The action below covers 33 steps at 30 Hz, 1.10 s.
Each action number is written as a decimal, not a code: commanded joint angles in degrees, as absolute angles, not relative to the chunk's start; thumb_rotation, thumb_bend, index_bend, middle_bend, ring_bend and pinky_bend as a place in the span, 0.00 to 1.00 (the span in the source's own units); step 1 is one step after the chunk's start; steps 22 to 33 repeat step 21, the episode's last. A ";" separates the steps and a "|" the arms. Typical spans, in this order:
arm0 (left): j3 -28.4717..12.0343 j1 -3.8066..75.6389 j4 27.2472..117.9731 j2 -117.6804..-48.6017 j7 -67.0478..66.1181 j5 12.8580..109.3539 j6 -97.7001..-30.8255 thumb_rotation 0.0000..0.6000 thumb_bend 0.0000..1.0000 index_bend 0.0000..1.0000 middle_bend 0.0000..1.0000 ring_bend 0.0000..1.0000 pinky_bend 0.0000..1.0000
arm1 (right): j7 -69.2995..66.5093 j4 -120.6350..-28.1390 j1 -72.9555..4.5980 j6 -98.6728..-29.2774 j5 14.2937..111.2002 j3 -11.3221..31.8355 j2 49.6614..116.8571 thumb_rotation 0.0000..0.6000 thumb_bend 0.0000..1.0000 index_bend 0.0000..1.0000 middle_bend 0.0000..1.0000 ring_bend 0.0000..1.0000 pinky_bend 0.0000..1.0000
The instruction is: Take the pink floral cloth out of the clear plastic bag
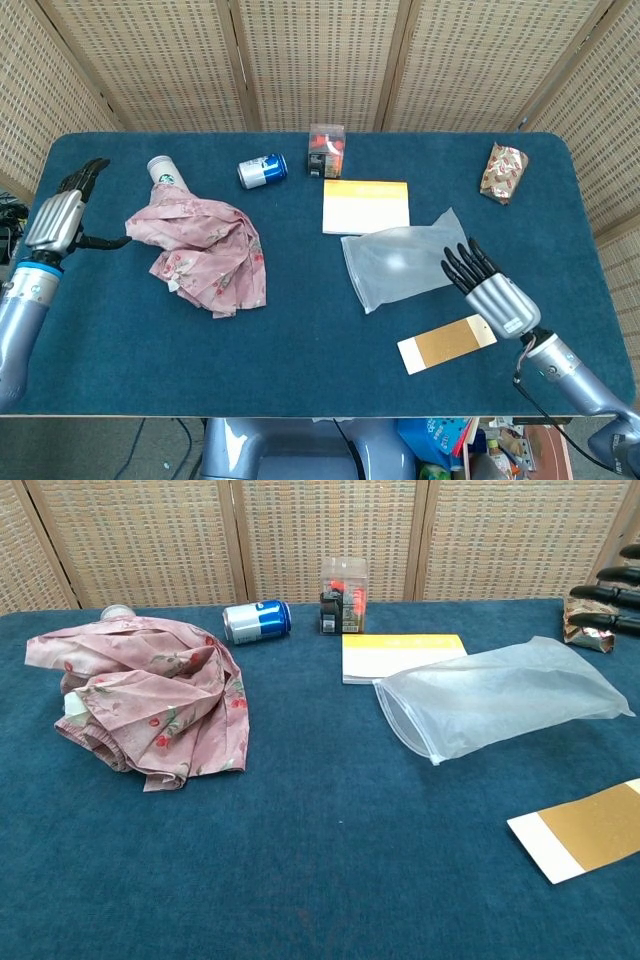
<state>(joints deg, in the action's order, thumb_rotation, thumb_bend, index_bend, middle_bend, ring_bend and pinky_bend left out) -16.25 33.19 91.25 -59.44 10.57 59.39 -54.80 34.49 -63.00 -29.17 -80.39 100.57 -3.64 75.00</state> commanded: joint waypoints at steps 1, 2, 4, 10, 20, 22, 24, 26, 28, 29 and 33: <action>-13.79 28.63 95.39 -56.97 11.09 64.55 -60.48 1.00 0.15 0.00 0.00 0.00 0.00 | 29.18 -67.49 -26.41 -84.11 98.56 -2.20 73.72 1.00 0.00 0.00 0.00 0.00 0.00; -12.98 27.11 96.58 -56.61 10.81 66.12 -62.80 1.00 0.15 0.00 0.00 0.00 0.00 | 27.30 -69.10 -25.51 -85.18 97.81 -1.88 73.55 1.00 0.00 0.00 0.00 0.00 0.00; -11.71 24.58 98.11 -56.53 10.30 68.31 -66.75 1.00 0.15 0.00 0.00 0.00 0.00 | 24.36 -71.92 -24.18 -86.43 96.69 -1.45 72.99 1.00 0.00 0.00 0.00 0.00 0.00; -6.82 15.56 101.96 -59.12 7.83 74.13 -79.94 1.00 0.15 0.00 0.00 0.00 0.00 | 11.38 -82.46 -18.58 -92.60 92.43 0.43 72.41 1.00 0.00 0.00 0.00 0.00 0.00; -1.24 7.46 102.87 -64.25 -1.31 78.73 -89.54 1.00 0.15 0.00 0.00 0.00 0.00 | 6.60 -84.49 -11.85 -95.93 91.92 -1.65 76.33 1.00 0.00 0.00 0.00 0.00 0.00; -1.10 7.21 102.80 -64.52 -1.50 79.08 -89.85 1.00 0.15 0.00 0.00 0.00 0.00 | 6.41 -84.43 -11.59 -96.11 91.98 -1.65 76.56 1.00 0.00 0.00 0.00 0.00 0.00; -1.10 7.21 102.80 -64.52 -1.50 79.08 -89.85 1.00 0.15 0.00 0.00 0.00 0.00 | 6.41 -84.43 -11.59 -96.11 91.98 -1.65 76.56 1.00 0.00 0.00 0.00 0.00 0.00; -1.10 7.21 102.80 -64.52 -1.50 79.08 -89.85 1.00 0.15 0.00 0.00 0.00 0.00 | 6.41 -84.43 -11.59 -96.11 91.98 -1.65 76.56 1.00 0.00 0.00 0.00 0.00 0.00; -1.10 7.21 102.80 -64.52 -1.50 79.08 -89.85 1.00 0.15 0.00 0.00 0.00 0.00 | 6.41 -84.43 -11.59 -96.11 91.98 -1.65 76.56 1.00 0.00 0.00 0.00 0.00 0.00; -1.10 7.21 102.80 -64.52 -1.50 79.08 -89.85 1.00 0.15 0.00 0.00 0.00 0.00 | 6.41 -84.43 -11.59 -96.11 91.98 -1.65 76.56 1.00 0.00 0.00 0.00 0.00 0.00; -1.10 7.21 102.80 -64.52 -1.50 79.08 -89.85 1.00 0.15 0.00 0.00 0.00 0.00 | 6.41 -84.43 -11.59 -96.11 91.98 -1.65 76.56 1.00 0.00 0.00 0.00 0.00 0.00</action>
